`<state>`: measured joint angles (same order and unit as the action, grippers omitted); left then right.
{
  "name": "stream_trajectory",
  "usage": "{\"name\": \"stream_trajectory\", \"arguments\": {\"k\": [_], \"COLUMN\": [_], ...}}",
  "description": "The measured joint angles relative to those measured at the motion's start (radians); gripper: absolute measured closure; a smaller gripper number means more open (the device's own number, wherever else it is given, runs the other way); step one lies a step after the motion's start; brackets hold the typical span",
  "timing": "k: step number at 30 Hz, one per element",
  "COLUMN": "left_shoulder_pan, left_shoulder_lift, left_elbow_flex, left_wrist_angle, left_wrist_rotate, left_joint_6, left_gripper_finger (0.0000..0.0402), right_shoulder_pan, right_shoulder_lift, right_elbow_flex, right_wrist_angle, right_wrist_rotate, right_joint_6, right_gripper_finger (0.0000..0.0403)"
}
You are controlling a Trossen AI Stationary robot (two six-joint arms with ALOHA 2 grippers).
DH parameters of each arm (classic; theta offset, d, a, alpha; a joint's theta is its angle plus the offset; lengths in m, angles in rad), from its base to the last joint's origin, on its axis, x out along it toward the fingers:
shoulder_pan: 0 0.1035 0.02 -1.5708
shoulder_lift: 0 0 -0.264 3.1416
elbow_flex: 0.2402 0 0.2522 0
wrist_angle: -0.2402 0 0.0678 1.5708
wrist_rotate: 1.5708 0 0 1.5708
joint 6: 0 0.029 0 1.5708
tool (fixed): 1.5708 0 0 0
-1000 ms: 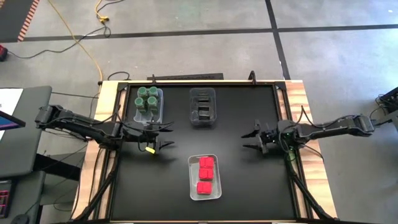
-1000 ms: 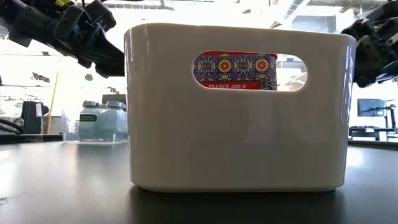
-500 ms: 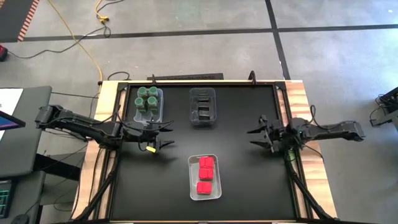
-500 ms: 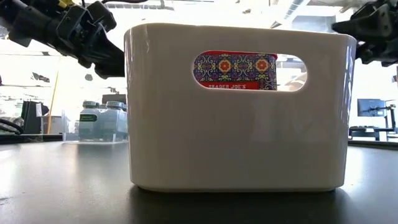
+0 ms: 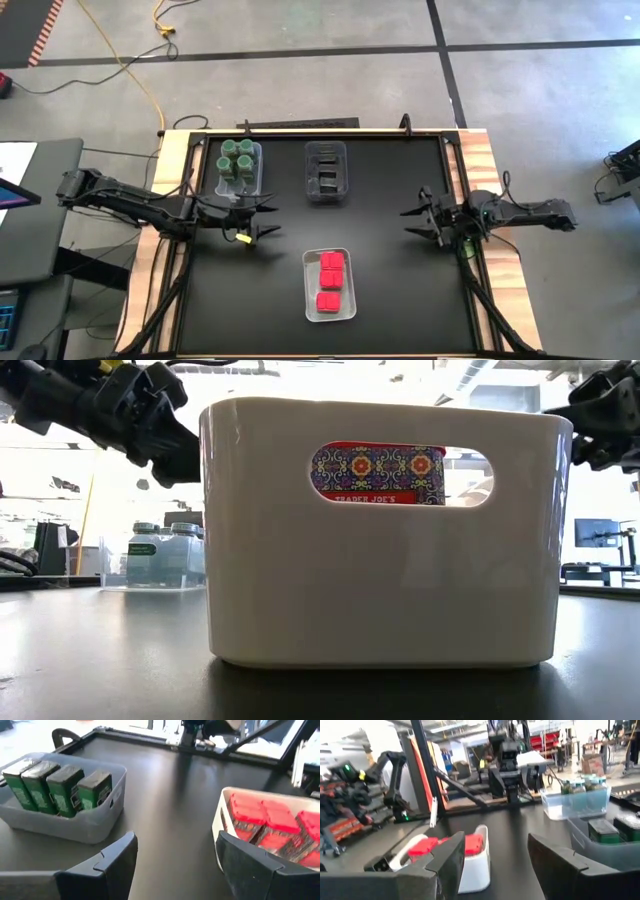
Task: Sort spices by type
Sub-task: Return to Home Position
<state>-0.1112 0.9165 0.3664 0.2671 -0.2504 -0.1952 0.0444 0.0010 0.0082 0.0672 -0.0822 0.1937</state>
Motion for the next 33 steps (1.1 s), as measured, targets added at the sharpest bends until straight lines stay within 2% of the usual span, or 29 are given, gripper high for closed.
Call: {"name": "stream_trajectory", "arguments": {"k": [3, 14, 17, 22, 25, 29, 33], "left_shoulder_pan": [0.000, 0.005, 0.013, 0.014, 0.014, 0.014, 0.010], "left_shoulder_lift": [0.000, -0.001, -0.001, -0.001, 0.000, -0.041, -0.148], "left_elbow_flex": [0.000, -0.025, -0.097, -0.278, -0.355, -0.347, -0.348], "left_wrist_angle": [0.028, 0.057, 0.188, 0.549, 0.712, 0.680, 0.621], "left_wrist_rotate": [0.001, 0.036, 0.035, 0.036, 0.036, 0.064, 0.067], "left_joint_6": [-0.002, 0.147, 0.144, 0.097, 0.051, 0.050, 0.070], "left_gripper_finger": [0.0143, 0.0143, 0.0143, 0.0143, 0.0143, 0.0143, 0.0143], "right_shoulder_pan": [0.000, 0.001, 0.001, 0.001, 0.001, 0.001, 0.001], "right_shoulder_lift": [0.001, 0.013, 0.013, 0.013, 0.013, 0.013, 0.013], "right_elbow_flex": [0.000, 0.001, 0.001, 0.001, 0.001, 0.002, 0.001], "right_wrist_angle": [-0.034, -0.045, -0.047, -0.049, -0.049, -0.049, -0.048], "right_wrist_rotate": [0.001, 0.002, 0.002, 0.002, 0.002, 0.003, 0.003], "right_joint_6": [-0.008, -0.009, -0.009, -0.011, -0.011, -0.011, -0.011], "right_gripper_finger": [0.0158, 0.0158, 0.0158, 0.0158, 0.0158, 0.0158, 0.0158]}}
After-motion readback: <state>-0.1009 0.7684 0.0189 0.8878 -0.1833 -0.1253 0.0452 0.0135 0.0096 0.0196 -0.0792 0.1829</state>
